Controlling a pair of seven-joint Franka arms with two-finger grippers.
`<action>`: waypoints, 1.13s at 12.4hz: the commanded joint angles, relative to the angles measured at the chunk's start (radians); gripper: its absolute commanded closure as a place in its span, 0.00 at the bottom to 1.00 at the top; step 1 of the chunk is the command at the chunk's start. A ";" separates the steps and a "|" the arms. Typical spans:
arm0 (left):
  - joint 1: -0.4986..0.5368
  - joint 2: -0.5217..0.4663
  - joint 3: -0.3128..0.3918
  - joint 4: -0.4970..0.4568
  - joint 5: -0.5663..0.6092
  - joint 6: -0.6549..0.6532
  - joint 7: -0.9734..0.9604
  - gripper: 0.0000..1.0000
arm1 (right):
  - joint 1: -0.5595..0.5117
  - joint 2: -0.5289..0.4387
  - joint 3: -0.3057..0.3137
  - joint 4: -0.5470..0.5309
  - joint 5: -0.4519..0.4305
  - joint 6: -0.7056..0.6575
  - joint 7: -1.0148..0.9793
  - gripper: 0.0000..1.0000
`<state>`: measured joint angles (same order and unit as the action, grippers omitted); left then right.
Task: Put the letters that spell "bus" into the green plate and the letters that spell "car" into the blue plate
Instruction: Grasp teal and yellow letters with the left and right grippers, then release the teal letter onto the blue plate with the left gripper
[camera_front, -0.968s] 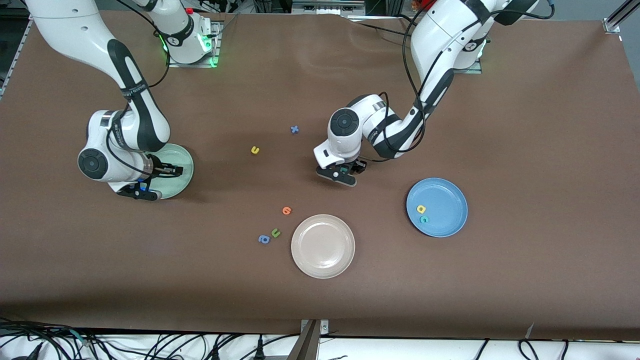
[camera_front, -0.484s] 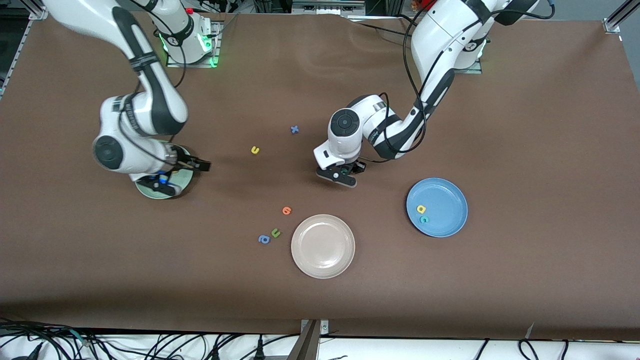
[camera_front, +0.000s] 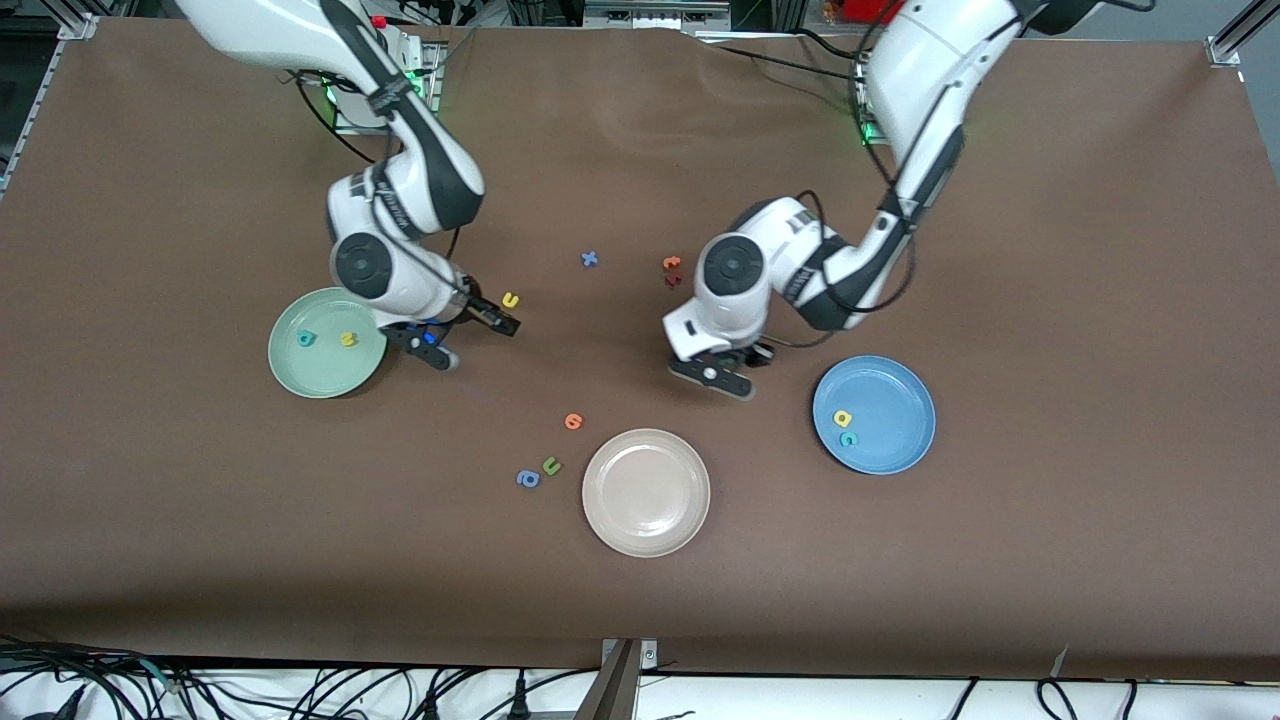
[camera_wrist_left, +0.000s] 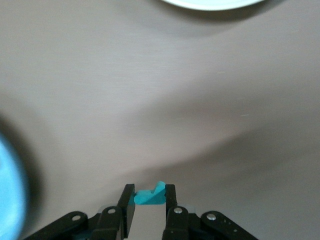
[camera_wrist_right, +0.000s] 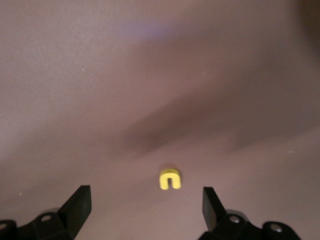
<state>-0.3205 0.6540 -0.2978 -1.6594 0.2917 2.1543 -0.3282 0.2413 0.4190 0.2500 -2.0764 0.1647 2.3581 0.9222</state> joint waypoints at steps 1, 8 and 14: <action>0.076 -0.053 -0.008 -0.016 0.023 -0.100 0.182 0.76 | 0.012 0.007 0.000 -0.094 0.012 0.131 0.020 0.01; 0.230 -0.070 0.000 -0.023 0.033 -0.156 0.521 0.63 | 0.030 0.014 0.032 -0.149 0.013 0.196 0.050 0.10; 0.265 -0.152 -0.024 -0.010 0.007 -0.229 0.586 0.00 | 0.029 0.009 0.032 -0.154 0.009 0.191 0.040 0.27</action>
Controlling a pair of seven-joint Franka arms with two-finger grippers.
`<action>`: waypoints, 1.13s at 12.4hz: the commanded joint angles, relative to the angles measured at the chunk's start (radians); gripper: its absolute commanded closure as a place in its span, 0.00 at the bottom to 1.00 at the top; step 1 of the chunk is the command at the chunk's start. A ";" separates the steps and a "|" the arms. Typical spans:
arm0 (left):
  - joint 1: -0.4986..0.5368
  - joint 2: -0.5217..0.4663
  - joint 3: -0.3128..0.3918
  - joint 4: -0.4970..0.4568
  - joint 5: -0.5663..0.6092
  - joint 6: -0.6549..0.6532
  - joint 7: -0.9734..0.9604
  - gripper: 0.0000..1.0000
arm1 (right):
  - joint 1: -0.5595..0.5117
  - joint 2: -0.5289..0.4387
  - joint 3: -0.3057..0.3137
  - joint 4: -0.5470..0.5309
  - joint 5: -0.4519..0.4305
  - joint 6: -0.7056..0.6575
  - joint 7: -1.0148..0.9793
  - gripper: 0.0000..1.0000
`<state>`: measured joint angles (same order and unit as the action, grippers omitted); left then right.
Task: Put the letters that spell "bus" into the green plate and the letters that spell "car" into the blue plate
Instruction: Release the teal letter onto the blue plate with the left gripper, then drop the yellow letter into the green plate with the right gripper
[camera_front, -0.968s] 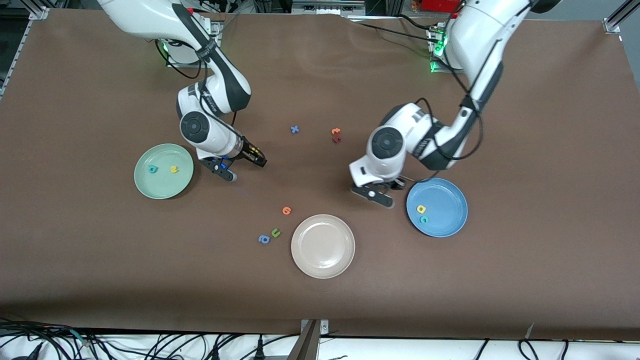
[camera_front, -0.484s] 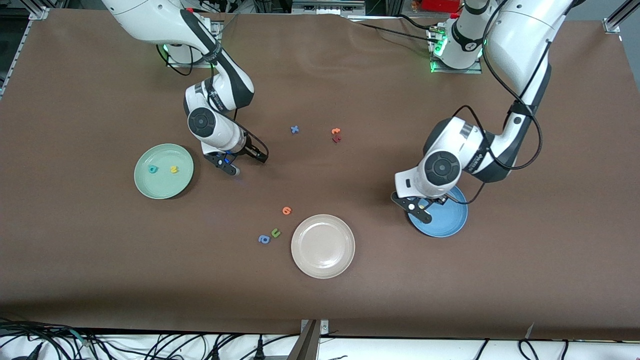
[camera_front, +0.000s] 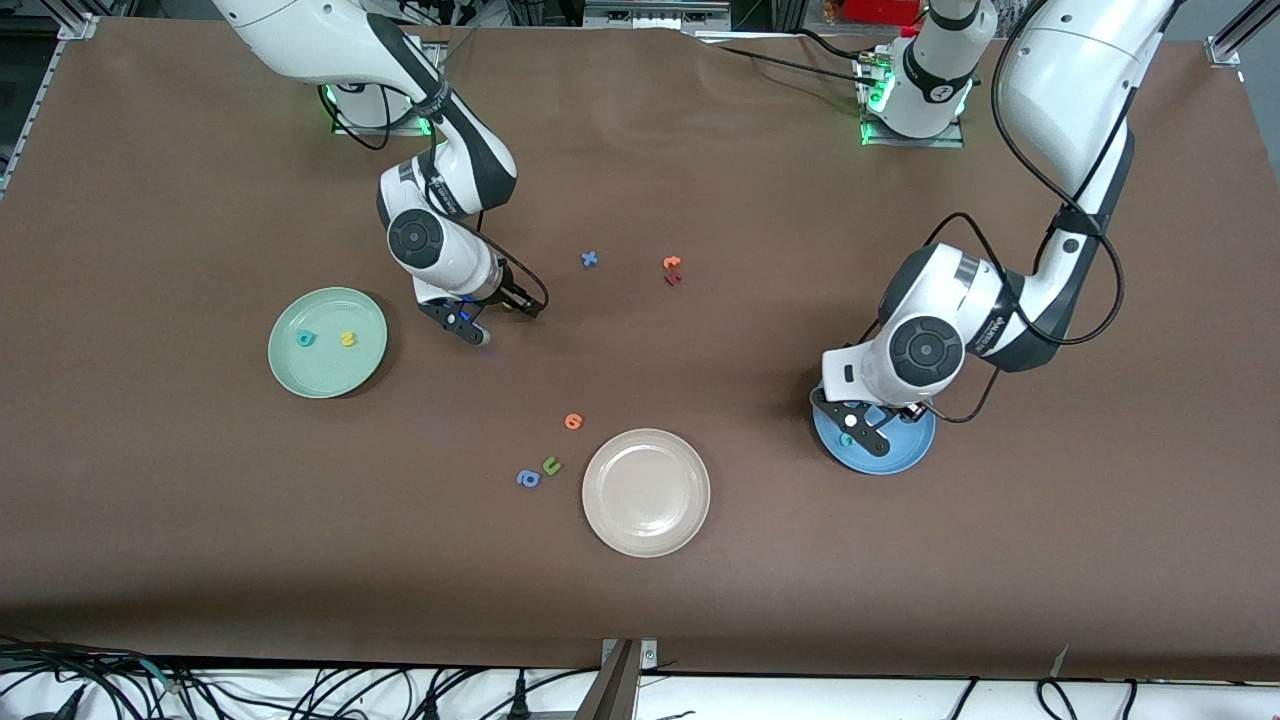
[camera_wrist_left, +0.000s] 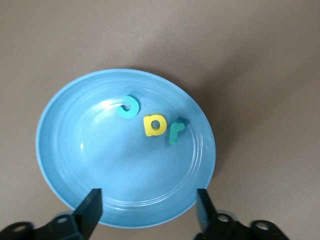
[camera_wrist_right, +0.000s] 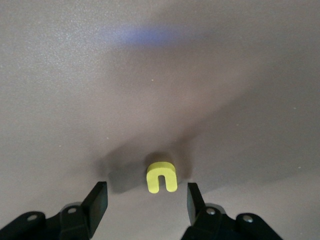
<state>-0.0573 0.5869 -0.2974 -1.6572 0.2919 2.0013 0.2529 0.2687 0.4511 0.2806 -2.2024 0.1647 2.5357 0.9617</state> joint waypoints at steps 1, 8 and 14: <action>0.001 -0.116 -0.032 0.020 -0.035 -0.131 -0.004 0.00 | 0.001 -0.026 0.000 -0.031 0.006 0.012 -0.001 0.27; 0.001 -0.287 -0.019 0.376 -0.160 -0.624 -0.274 0.00 | 0.001 -0.028 -0.003 -0.053 0.006 0.028 -0.032 0.29; -0.009 -0.566 0.218 0.062 -0.299 -0.384 -0.274 0.00 | 0.001 -0.028 -0.011 -0.053 0.006 0.025 -0.047 0.62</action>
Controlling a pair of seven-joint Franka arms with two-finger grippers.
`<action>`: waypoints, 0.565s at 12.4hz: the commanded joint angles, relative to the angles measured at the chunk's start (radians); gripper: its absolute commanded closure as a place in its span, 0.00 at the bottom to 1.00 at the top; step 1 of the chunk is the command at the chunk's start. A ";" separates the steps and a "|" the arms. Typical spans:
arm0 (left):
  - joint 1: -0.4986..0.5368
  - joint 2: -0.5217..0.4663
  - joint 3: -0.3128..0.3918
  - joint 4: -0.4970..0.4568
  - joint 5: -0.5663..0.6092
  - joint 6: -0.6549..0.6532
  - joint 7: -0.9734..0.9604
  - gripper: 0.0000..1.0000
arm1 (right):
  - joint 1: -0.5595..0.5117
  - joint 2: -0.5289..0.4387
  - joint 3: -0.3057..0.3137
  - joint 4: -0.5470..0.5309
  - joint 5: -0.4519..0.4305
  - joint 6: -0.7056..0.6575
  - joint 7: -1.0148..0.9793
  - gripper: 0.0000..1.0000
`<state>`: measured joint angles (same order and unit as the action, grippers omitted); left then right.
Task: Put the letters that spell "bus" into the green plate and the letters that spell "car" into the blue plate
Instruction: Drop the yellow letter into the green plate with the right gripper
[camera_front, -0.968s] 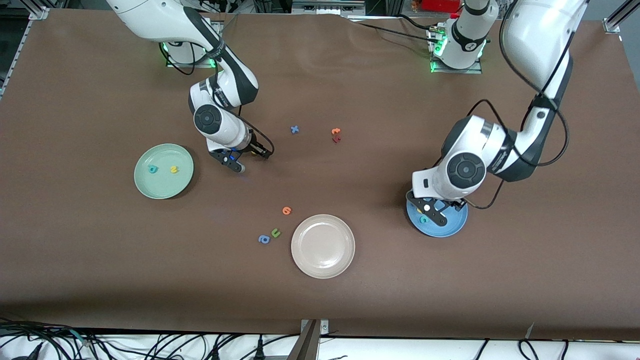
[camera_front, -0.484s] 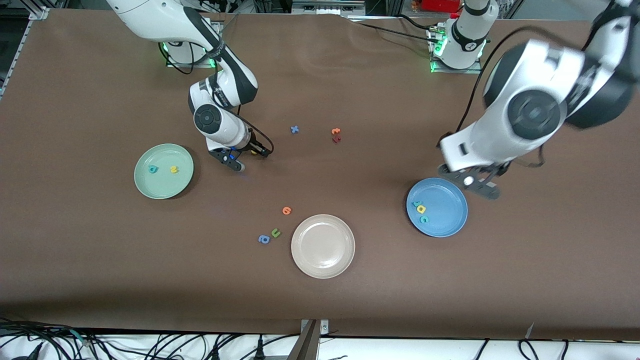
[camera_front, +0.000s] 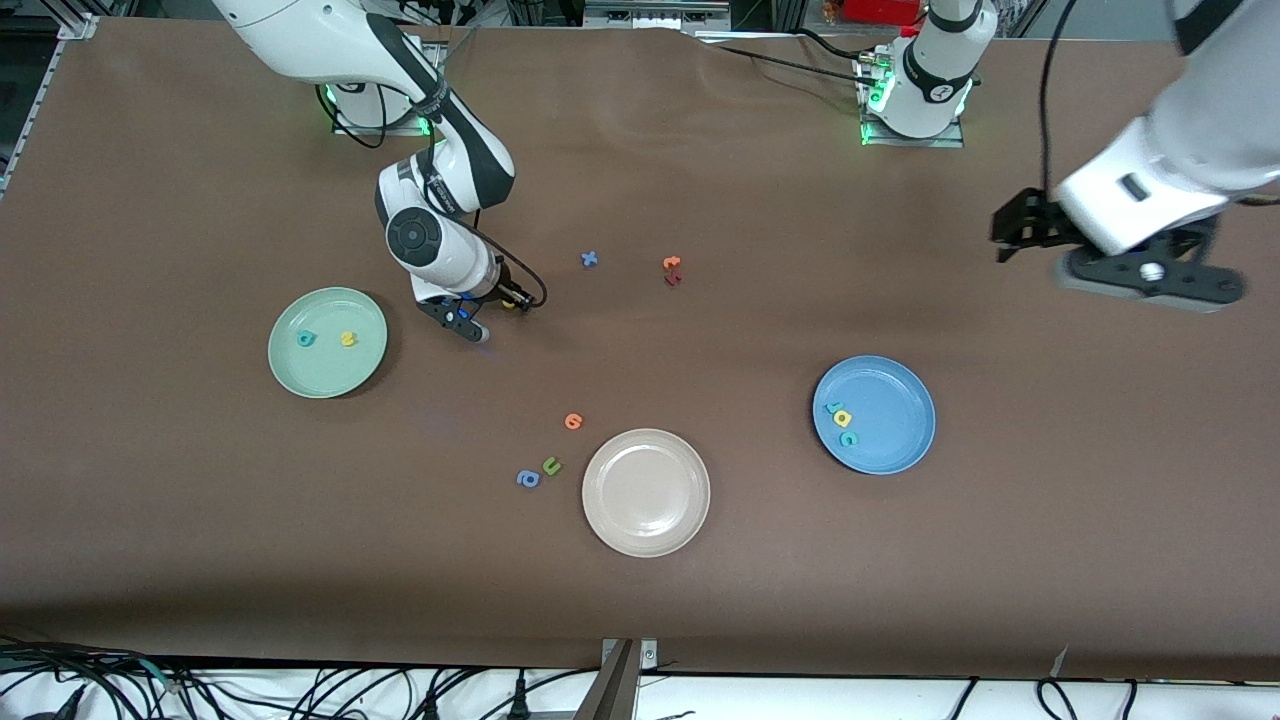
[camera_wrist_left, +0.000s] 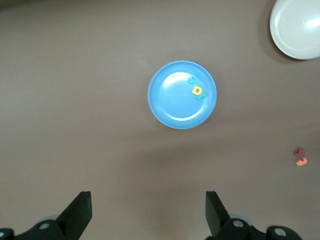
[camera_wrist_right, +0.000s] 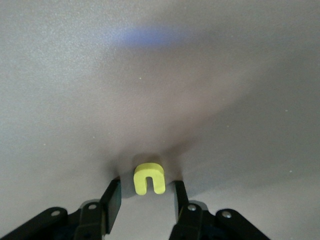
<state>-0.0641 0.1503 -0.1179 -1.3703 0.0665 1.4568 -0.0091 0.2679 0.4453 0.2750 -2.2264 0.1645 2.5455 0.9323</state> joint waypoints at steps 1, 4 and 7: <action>0.027 -0.177 0.047 -0.316 -0.149 0.224 -0.008 0.00 | 0.002 -0.022 -0.005 -0.029 0.006 0.013 -0.018 0.69; 0.044 -0.179 0.047 -0.332 -0.163 0.238 -0.005 0.00 | 0.002 -0.023 -0.014 -0.027 0.006 0.009 -0.024 0.76; 0.040 -0.179 0.093 -0.320 -0.171 0.206 0.026 0.00 | 0.002 -0.071 -0.040 -0.007 0.004 -0.075 -0.029 0.76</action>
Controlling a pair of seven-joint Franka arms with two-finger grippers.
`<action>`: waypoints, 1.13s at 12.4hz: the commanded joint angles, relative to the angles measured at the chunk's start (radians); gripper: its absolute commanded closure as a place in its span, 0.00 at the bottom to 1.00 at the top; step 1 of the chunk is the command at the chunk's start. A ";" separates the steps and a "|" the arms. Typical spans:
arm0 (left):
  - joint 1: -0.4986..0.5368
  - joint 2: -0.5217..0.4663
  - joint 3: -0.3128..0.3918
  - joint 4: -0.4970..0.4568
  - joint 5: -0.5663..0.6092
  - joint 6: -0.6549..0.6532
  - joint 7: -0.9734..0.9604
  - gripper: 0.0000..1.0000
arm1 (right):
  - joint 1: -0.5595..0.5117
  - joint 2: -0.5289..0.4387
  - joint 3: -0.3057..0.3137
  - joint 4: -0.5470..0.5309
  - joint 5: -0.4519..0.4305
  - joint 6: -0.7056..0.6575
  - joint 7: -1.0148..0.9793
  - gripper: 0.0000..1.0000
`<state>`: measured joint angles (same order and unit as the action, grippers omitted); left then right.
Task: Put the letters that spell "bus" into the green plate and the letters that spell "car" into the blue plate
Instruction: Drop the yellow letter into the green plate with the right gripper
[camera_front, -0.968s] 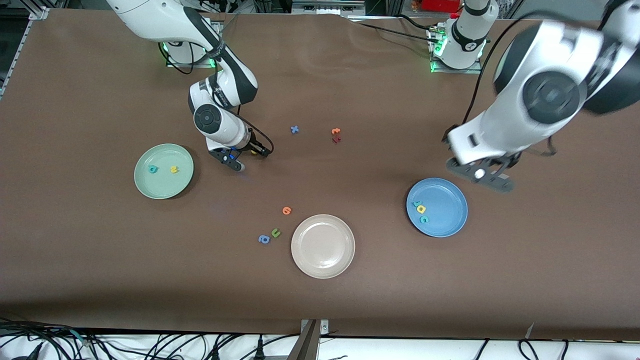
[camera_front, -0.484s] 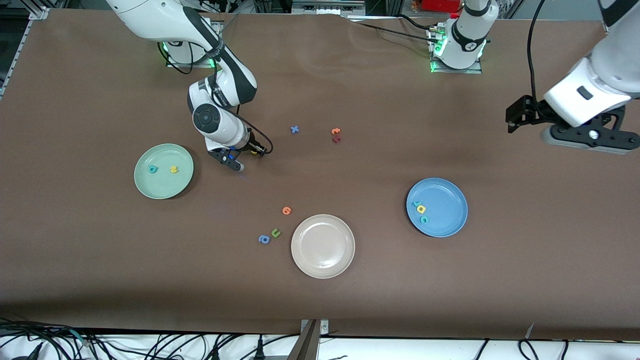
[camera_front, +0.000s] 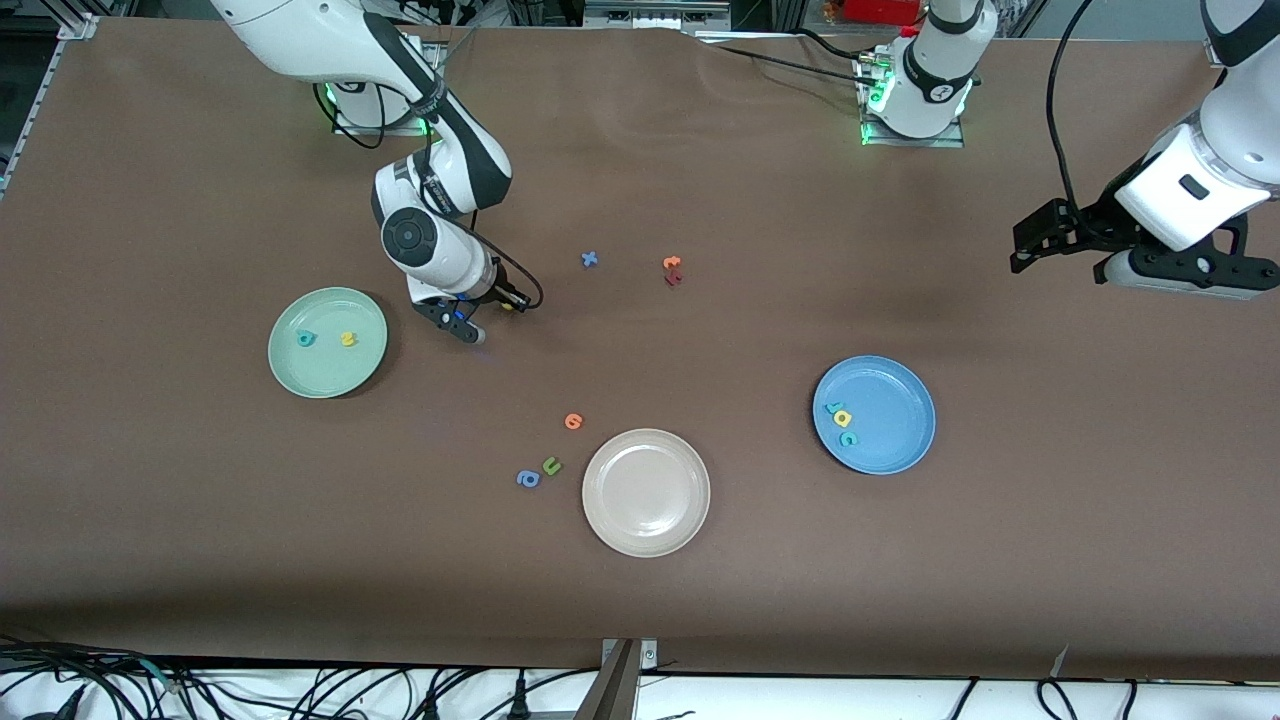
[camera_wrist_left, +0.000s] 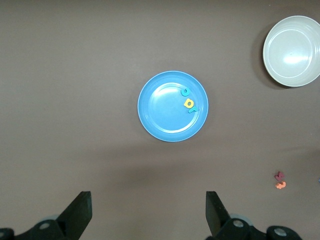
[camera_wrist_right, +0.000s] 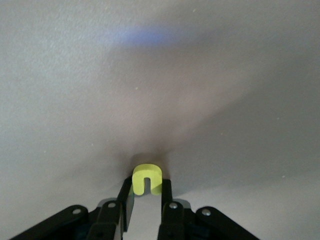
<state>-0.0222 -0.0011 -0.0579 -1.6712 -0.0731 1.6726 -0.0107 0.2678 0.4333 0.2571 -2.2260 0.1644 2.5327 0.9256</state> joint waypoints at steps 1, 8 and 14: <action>-0.019 -0.019 0.036 0.005 -0.015 -0.048 0.041 0.00 | 0.001 -0.092 -0.048 0.015 -0.005 -0.136 -0.030 0.76; -0.018 0.016 0.015 0.071 0.094 -0.128 -0.023 0.00 | 0.002 -0.137 -0.433 0.148 -0.011 -0.529 -0.595 0.77; -0.012 0.012 -0.011 0.077 0.087 -0.131 -0.002 0.00 | -0.009 -0.035 -0.536 0.125 -0.013 -0.462 -0.801 0.77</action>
<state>-0.0351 0.0021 -0.0680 -1.6247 0.0308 1.5637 -0.0171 0.2520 0.3827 -0.2786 -2.0924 0.1570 2.0387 0.1435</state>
